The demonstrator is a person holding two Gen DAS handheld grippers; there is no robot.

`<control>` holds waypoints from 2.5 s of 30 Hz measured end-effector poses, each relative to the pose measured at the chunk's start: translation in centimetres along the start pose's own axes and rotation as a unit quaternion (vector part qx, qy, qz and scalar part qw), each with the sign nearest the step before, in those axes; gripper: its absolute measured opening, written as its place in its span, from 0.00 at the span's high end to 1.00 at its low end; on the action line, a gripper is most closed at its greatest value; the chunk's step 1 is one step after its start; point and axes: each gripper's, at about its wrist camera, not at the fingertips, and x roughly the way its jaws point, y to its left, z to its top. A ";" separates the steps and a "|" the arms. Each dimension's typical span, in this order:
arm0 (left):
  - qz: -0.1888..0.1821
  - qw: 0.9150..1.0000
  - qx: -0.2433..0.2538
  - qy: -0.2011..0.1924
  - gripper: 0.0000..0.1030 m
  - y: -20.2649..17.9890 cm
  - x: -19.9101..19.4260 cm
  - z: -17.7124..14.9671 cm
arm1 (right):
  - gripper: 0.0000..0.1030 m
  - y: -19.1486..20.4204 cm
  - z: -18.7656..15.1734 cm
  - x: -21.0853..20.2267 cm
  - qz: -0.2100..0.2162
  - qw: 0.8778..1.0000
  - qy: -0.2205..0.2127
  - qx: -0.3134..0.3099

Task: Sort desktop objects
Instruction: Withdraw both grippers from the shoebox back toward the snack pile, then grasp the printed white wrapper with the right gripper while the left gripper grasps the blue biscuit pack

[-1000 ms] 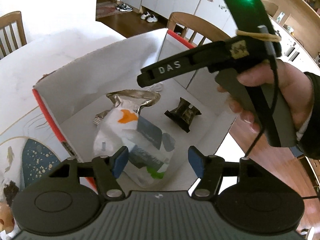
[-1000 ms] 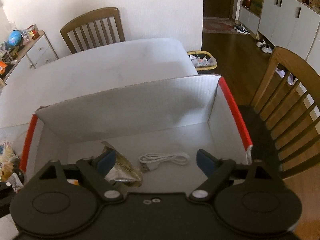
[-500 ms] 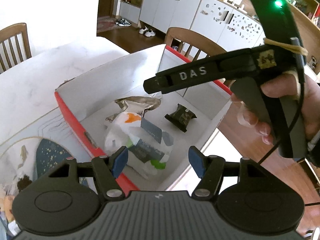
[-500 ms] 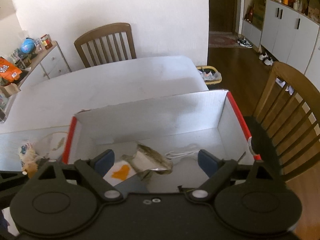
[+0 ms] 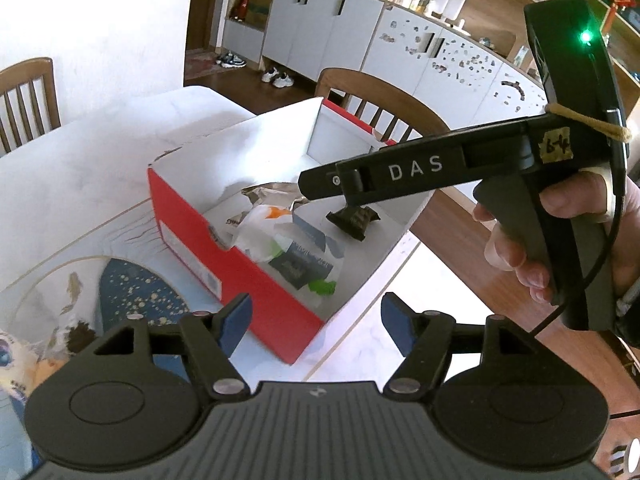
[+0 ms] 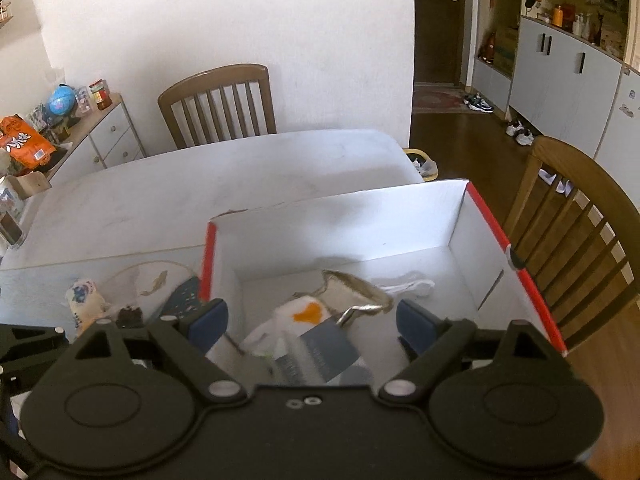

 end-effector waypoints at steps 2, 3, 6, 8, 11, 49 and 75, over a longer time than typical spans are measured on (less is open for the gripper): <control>0.000 1.000 0.004 -0.003 0.27 0.3 -0.8 -0.6 | 0.11 0.8 -0.4 -0.4 -0.001 1.000 -0.003 0.000; 0.000 1.000 0.005 -0.005 0.27 0.4 -1.2 -0.8 | 0.11 1.2 -0.6 -0.7 0.000 1.000 -0.004 0.000; -0.001 1.000 0.009 -0.008 0.27 0.9 -2.4 -1.7 | 0.10 2.7 -1.3 -1.3 0.002 1.000 -0.007 -0.002; 0.000 1.000 0.010 -0.010 0.25 1.4 -3.2 -2.3 | 0.08 3.7 -1.7 -1.7 0.003 1.000 -0.011 -0.003; 0.004 1.000 0.010 -0.015 0.21 2.3 -4.2 -3.1 | 0.07 5.0 -2.2 -2.3 0.008 1.000 -0.018 -0.002; 0.072 0.997 0.009 -0.036 0.00 16.6 -8.1 -15.3 | 0.01 19.1 -8.2 2.0 0.041 0.996 -0.030 -0.069; 0.084 0.996 -0.023 -0.007 0.00 19.1 -4.6 -17.6 | 0.00 23.2 -10.1 8.7 0.069 0.991 0.028 -0.107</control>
